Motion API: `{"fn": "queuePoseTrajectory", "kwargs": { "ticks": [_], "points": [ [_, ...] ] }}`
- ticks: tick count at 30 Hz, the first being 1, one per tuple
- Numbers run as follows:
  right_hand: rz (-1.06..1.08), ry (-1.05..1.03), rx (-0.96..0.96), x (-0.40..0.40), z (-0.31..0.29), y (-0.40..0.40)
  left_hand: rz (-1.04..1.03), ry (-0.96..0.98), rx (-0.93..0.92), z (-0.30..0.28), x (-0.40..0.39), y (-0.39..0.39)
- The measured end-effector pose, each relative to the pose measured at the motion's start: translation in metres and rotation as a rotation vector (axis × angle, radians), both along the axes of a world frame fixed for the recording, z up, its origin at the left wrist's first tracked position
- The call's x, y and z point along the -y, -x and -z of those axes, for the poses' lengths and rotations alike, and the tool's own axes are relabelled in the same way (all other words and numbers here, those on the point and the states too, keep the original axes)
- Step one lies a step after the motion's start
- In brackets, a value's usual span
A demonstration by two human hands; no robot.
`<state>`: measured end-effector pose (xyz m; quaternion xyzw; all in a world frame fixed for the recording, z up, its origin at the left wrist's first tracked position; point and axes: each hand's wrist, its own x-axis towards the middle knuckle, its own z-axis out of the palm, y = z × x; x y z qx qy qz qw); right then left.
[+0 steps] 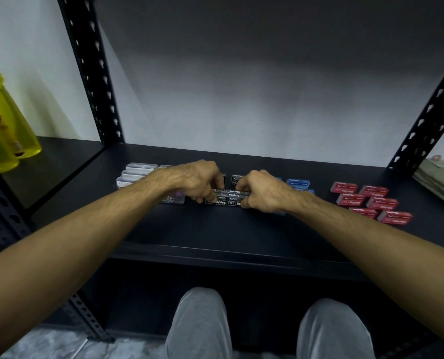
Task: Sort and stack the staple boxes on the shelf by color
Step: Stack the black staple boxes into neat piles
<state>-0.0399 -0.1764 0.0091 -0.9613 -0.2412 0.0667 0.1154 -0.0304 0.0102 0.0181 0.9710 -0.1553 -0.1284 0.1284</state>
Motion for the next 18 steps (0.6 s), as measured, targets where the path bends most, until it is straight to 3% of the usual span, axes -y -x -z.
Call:
{"fn": "queuePoseTrajectory", "kwargs": {
  "ticks": [18],
  "points": [
    [-0.004, 0.006, 0.006, 0.0036, -0.0007, 0.0008, -0.002, 0.000, 0.000, -0.0005, -0.0018, 0.0006]
  ]
}}
